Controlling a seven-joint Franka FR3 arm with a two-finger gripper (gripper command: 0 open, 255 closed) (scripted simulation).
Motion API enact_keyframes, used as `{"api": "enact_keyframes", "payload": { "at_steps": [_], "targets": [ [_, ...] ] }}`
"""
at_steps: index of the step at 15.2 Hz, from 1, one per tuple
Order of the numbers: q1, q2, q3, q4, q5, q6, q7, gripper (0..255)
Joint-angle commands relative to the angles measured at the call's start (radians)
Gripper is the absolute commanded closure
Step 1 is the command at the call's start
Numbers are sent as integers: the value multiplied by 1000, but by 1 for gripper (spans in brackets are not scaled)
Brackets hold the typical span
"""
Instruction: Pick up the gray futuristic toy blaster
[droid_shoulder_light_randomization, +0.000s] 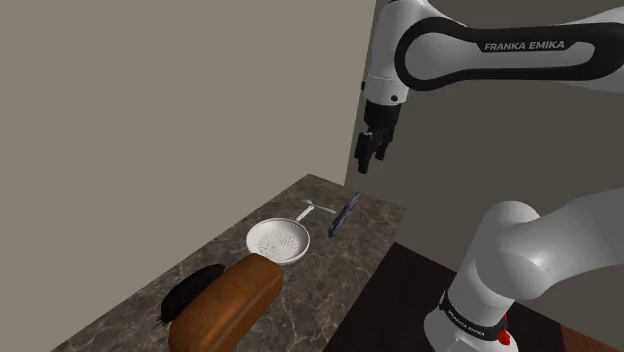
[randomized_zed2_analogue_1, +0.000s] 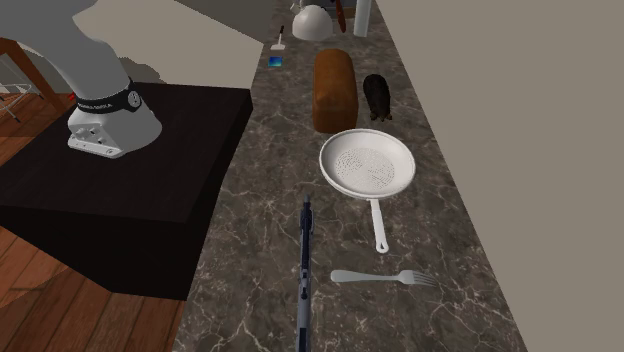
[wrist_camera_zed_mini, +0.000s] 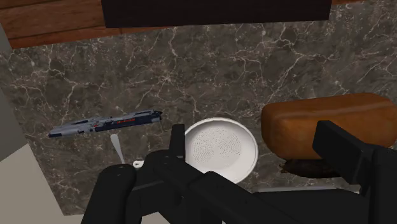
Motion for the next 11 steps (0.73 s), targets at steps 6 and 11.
{"api": "enact_keyframes", "payload": {
  "at_steps": [6, 11],
  "targets": [
    [-66, 138, 16, -32, -3, 172, 138, 0],
    [-132, 296, 25, -35, -17, 333, 277, 0]
  ]
}}
